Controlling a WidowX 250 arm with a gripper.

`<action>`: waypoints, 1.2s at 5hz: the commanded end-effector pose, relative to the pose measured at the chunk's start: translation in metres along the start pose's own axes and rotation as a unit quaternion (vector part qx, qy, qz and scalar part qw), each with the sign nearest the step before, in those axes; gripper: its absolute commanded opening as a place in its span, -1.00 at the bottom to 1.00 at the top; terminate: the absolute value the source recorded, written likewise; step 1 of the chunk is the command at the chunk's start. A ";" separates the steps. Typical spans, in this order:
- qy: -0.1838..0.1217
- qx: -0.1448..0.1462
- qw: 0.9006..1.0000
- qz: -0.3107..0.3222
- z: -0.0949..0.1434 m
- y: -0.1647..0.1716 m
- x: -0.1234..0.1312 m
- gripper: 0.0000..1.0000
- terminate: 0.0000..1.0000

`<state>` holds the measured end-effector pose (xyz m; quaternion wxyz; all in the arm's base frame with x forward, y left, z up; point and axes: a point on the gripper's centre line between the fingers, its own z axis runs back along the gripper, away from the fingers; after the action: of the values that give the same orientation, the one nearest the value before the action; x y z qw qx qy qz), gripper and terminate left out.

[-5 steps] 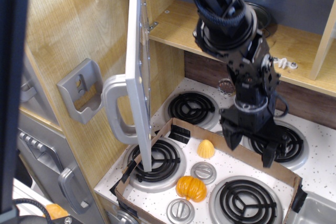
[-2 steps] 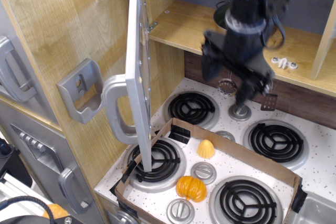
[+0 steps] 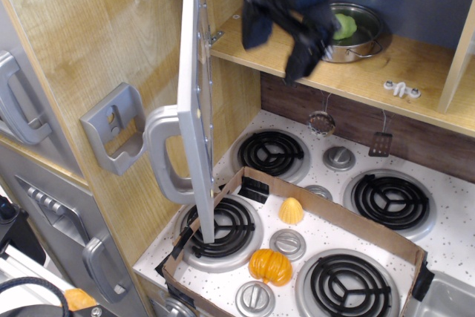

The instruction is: Close microwave

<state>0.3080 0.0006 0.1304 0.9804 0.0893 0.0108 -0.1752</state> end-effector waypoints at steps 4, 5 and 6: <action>0.073 0.041 0.996 0.005 0.081 0.060 -0.077 1.00 -1.00; 0.084 0.031 0.996 0.010 0.060 0.063 -0.089 1.00 -1.00; 0.083 0.024 0.996 0.017 0.038 0.064 -0.097 1.00 -1.00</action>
<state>0.2352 0.0895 0.1649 0.9754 0.1129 0.1062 -0.1566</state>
